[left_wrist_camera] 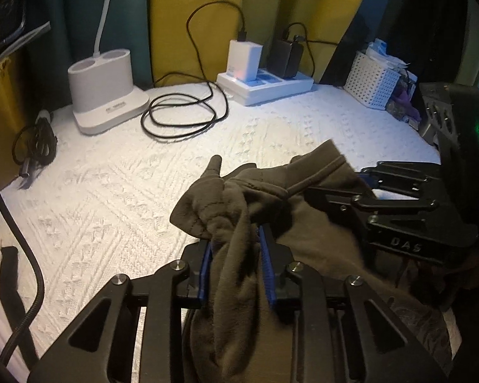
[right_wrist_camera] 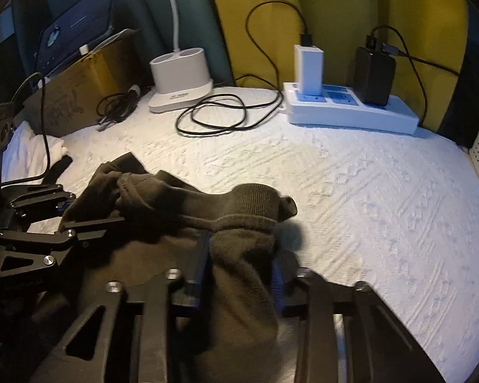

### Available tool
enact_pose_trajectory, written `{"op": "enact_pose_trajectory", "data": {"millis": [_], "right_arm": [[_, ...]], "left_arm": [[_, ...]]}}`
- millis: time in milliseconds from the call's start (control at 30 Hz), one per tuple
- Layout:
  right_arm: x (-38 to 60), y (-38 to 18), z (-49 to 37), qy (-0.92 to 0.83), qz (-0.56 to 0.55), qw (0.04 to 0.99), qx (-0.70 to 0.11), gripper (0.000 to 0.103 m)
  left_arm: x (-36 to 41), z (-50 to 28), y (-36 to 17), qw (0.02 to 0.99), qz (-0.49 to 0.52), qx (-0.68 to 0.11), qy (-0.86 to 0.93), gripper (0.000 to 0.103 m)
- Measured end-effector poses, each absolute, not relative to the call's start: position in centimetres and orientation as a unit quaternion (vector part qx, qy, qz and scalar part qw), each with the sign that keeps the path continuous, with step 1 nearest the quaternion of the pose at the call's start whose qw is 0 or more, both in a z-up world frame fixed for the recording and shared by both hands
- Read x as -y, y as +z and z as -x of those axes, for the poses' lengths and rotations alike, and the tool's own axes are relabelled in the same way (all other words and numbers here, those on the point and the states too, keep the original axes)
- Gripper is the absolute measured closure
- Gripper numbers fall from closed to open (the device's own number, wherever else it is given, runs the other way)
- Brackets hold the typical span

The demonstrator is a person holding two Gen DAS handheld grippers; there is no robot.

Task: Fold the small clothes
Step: 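Lift the folded brown shirt up off the bedspread with both grippers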

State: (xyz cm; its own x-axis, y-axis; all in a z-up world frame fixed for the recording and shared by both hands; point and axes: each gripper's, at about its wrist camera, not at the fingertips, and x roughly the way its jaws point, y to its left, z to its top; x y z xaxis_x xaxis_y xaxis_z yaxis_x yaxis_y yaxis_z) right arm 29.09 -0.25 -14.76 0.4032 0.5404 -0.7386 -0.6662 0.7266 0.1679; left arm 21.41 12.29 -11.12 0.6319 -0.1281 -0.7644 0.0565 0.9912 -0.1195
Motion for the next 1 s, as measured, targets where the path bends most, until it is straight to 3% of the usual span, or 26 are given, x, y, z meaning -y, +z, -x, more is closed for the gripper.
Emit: {"op": "enact_pose_trajectory", "data": {"millis": [500,1000], "right_arm": [[4.1,-9.1,-24.5,0.347,0.055,0.871,-0.343,0.08],[11.6,-0.1,-13.5,0.321,0.026,0.924,-0.205,0.081]], "left_arm": [[-8.8,-16.8,-5.5,0.936,0.025,-0.347,-0.057,0.081],[-3.2,-8.7,2.9,0.967,-0.013,-0.244,-0.073,0.081]]}}
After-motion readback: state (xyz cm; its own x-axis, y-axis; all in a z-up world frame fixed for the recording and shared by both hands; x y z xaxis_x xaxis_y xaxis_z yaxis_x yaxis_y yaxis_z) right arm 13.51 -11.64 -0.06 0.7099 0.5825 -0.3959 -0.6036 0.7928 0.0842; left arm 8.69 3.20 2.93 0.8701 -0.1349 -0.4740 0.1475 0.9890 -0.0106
